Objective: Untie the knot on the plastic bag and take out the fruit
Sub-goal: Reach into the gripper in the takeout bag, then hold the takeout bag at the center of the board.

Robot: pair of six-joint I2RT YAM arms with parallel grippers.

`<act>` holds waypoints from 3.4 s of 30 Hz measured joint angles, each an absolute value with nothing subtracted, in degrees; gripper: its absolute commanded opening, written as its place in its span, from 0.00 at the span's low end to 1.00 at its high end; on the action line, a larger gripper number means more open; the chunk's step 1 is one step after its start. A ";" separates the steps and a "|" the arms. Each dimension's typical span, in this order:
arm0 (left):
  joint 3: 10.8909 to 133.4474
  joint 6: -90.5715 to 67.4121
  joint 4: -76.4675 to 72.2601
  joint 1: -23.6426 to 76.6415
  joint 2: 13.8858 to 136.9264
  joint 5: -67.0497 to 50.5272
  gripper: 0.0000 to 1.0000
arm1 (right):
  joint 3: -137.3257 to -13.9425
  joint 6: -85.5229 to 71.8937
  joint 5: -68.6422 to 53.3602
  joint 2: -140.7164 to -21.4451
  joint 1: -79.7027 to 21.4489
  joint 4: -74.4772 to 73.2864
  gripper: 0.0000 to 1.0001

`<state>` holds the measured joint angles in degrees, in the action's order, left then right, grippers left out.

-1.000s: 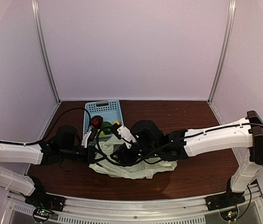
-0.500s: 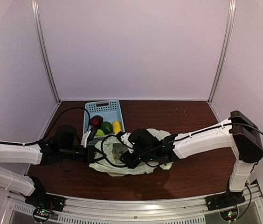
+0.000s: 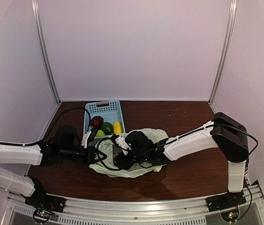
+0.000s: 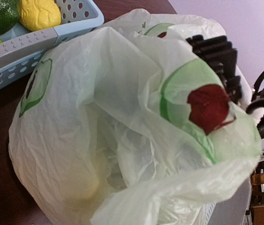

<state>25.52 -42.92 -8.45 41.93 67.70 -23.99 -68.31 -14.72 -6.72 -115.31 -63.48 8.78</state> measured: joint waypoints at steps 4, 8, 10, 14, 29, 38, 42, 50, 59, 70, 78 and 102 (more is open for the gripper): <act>25.52 -42.87 -8.47 41.91 67.70 -24.03 0.00 | -68.05 -13.74 -10.52 -115.28 -63.48 12.43 0.80; 25.52 -42.87 -8.54 41.69 67.90 -24.34 0.00 | -67.75 -13.21 -13.30 -115.35 -63.48 14.74 0.84; 25.52 -42.87 -8.56 41.58 68.03 -24.53 0.00 | -67.75 -13.06 -13.89 -115.70 -63.46 15.77 0.84; 25.52 -42.72 -8.58 41.56 68.20 -24.99 0.00 | -68.29 -12.10 -14.68 -117.75 -63.46 16.97 0.85; 25.52 -42.54 -9.54 41.47 68.18 -27.07 0.00 | -74.78 -11.05 -17.17 -124.14 -63.44 17.96 0.77; 25.52 -41.25 -3.84 40.58 63.11 -23.99 0.68 | -74.08 -12.49 -17.10 -124.42 -63.31 19.99 0.73; 26.17 -39.99 2.39 40.14 58.67 -22.70 0.88 | -72.60 -13.45 -17.08 -124.29 -63.13 20.86 0.73; 32.73 -35.97 18.26 38.89 52.99 -21.47 0.97 | -71.48 -14.57 -16.45 -123.85 -62.52 21.87 0.73; 31.00 -35.51 23.68 26.72 50.35 -22.98 0.87 | -70.43 -15.25 -16.14 -123.31 -62.26 22.24 0.73; 22.59 -40.80 13.47 26.35 58.19 -26.98 0.61 | -70.17 -15.44 -16.03 -123.31 -62.19 22.59 0.72; 22.50 -40.95 5.32 26.33 64.99 -30.50 0.75 | -70.17 -15.46 -16.03 -123.31 -61.87 22.59 0.72; 22.55 -41.41 -6.37 26.76 75.88 -33.91 0.22 | -69.89 -16.99 -16.10 -123.31 -61.78 24.51 0.80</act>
